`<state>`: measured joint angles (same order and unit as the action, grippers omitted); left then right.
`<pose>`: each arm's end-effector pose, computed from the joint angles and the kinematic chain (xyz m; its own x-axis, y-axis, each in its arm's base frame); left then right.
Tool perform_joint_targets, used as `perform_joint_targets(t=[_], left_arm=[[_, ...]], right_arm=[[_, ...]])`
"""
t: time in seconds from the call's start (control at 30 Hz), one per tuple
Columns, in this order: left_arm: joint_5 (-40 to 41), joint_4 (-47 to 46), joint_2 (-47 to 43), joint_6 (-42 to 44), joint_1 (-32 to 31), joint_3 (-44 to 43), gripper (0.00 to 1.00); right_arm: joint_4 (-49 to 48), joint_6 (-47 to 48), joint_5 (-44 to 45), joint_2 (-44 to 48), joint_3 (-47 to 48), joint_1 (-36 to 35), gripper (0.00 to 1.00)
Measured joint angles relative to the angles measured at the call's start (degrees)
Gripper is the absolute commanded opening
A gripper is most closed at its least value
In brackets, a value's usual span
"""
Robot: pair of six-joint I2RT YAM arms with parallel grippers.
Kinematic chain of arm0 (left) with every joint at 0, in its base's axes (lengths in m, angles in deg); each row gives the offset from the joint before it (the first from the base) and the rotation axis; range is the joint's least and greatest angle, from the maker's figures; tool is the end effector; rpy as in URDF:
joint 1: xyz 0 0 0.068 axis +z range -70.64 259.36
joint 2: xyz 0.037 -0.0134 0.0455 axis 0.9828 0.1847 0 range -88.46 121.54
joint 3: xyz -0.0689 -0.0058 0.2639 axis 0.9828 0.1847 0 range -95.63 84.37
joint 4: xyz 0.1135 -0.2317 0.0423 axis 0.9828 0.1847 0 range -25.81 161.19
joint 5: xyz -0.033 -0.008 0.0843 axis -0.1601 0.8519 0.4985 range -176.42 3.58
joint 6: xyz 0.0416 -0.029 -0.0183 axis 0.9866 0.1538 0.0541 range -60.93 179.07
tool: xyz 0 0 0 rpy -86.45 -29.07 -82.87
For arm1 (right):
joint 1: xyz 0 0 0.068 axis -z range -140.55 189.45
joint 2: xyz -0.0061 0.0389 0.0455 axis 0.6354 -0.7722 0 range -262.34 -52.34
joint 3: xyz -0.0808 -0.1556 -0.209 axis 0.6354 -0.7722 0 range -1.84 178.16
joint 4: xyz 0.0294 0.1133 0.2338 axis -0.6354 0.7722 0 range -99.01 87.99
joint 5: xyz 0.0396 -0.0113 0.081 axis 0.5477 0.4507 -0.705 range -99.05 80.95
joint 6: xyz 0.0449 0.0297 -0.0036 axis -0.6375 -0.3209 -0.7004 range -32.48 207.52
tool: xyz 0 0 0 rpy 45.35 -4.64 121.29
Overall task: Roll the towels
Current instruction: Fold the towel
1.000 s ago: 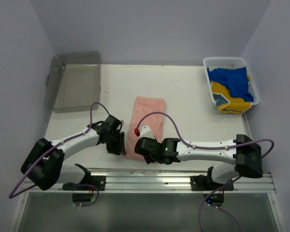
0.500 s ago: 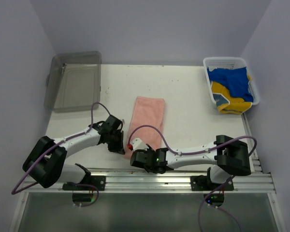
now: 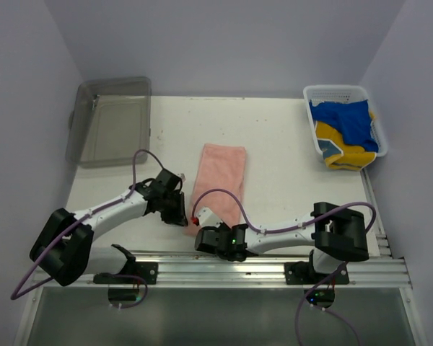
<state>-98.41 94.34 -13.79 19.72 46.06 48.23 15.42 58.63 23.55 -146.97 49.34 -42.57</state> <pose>0.1788 -0.1263 0.1610 -0.9826 -0.0966 -0.1584 -0.0296 0.9245 -0.3801 0.0606 0.2940 0.1554 -0.5021 -0.6497 -0.5708 -0.6437 0.7215 -0.2550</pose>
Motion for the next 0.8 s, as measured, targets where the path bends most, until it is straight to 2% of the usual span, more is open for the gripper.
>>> perform_joint_targets(t=[0.03,0.07,0.1,0.17,0.2,0.3,0.43,0.57,0.6,0.7,0.8], left_arm=[[0.02,0.15,-0.26,-0.02,0.00,-0.35,0.30],[0.02,0.20,-0.57,0.07,0.00,-0.66,0.31],[-0.02,0.24,-0.85,-0.04,0.00,-0.81,0.42],[-0.22,0.28,-1.44,-0.11,0.00,-0.94,0.52],[-0.46,0.28,-1.57,-0.11,0.00,-0.94,0.58],[-1.79,-0.13,-1.60,-0.15,0.00,-0.61,0.59],[-3.76,-1.42,-1.73,-0.55,0.00,2.32,0.58],[-3.82,-1.03,-3.10,-1.07,0.00,3.96,0.54],[-3.63,-1.03,-3.78,-1.29,0.00,3.96,0.45],[-2.32,-1.01,-5.73,-2.19,0.00,3.96,0.27],[-0.61,-0.39,-6.82,-2.25,0.00,3.93,0.26]], right_arm=[[0.04,0.00,0.02,0.00,0.00,0.00,0.12],[0.07,0.00,0.04,0.02,0.00,0.00,0.23],[0.09,-0.11,0.04,0.09,0.00,0.00,0.30],[0.28,-0.15,-0.04,0.28,0.00,0.00,0.46],[0.37,-0.35,-0.15,0.39,-0.02,0.00,0.46],[0.79,-0.83,-0.15,0.83,-0.13,-0.04,0.47],[1.33,-3.58,-0.07,3.06,-1.68,-0.04,0.47],[2.69,-8.44,0.52,10.23,-4.28,-0.07,0.47],[2.99,-10.19,0.94,12.76,-4.74,-0.04,0.47],[3.28,-15.10,1.42,19.17,-5.60,0.13,0.47],[4.24,-21.62,0.68,21.57,-6.01,2.64,0.42]])
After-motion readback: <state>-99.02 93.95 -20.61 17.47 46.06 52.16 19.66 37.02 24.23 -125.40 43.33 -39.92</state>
